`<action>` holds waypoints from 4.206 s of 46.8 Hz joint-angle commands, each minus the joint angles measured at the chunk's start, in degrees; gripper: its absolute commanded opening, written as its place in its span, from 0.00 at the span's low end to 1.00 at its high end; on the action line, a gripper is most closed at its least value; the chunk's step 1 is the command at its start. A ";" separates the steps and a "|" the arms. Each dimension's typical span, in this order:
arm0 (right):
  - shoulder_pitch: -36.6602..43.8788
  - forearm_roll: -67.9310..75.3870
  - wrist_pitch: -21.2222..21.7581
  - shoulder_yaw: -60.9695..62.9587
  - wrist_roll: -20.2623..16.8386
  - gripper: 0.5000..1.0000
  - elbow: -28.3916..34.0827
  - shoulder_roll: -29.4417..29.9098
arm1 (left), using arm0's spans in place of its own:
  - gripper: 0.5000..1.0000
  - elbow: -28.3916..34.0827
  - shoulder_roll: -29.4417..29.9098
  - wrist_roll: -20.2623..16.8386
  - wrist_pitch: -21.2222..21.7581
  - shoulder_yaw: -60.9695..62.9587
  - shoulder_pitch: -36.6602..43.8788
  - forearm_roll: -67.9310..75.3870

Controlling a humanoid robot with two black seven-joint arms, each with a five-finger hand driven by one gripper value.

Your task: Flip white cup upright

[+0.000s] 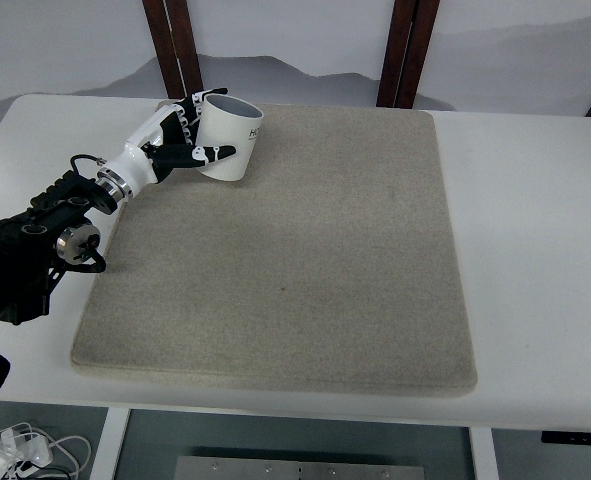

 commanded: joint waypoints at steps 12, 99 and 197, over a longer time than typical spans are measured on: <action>0.00 0.00 0.00 0.00 0.00 0.90 0.00 0.00 | 0.38 -0.13 -0.59 0.00 1.78 0.01 1.05 0.76; 0.00 0.00 0.00 0.00 0.00 0.90 0.00 0.00 | 1.00 -0.13 6.80 0.00 -9.73 -1.93 -5.19 -5.30; 0.09 -0.09 -0.09 0.26 -0.09 0.90 -0.09 0.00 | 1.00 6.99 -0.15 38.95 3.89 -28.82 -6.43 -48.37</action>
